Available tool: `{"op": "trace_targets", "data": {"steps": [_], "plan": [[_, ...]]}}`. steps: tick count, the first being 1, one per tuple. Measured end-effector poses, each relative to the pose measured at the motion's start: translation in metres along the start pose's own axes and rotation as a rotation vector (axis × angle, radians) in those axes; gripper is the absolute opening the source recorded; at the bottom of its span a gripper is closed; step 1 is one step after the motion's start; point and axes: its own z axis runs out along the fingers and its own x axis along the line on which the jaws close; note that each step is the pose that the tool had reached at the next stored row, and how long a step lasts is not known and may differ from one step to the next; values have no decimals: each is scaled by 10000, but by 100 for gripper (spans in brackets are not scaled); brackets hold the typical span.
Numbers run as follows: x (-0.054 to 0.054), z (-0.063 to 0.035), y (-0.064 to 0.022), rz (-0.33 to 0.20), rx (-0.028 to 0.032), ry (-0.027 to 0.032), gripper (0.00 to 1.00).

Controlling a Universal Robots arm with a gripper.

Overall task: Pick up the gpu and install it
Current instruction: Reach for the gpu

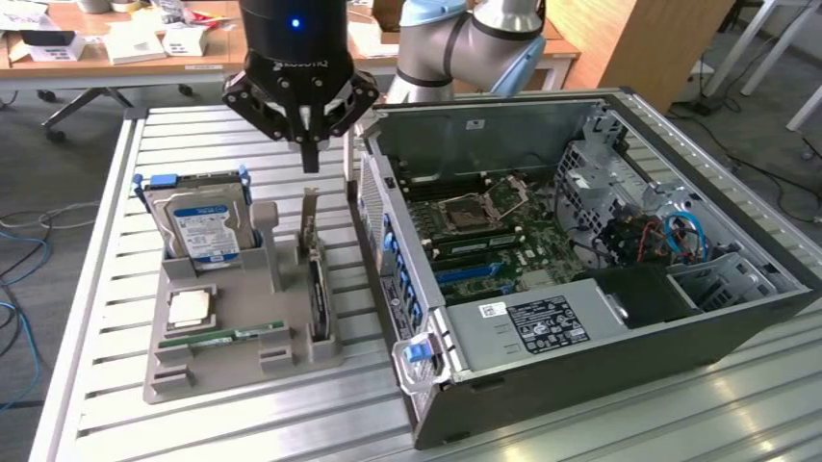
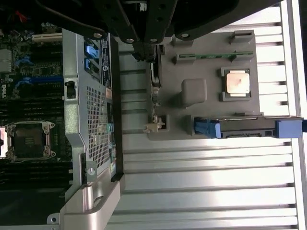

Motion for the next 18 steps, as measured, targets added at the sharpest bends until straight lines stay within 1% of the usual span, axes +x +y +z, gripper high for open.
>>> {"op": "trace_targets", "data": {"steps": [11, 14, 18], "plan": [[30, -10, -228, 0, 0, 0, 11], [33, -12, -268, 1, 0, 0, 11], [34, -13, -274, 2, 0, 0, 11]]}}
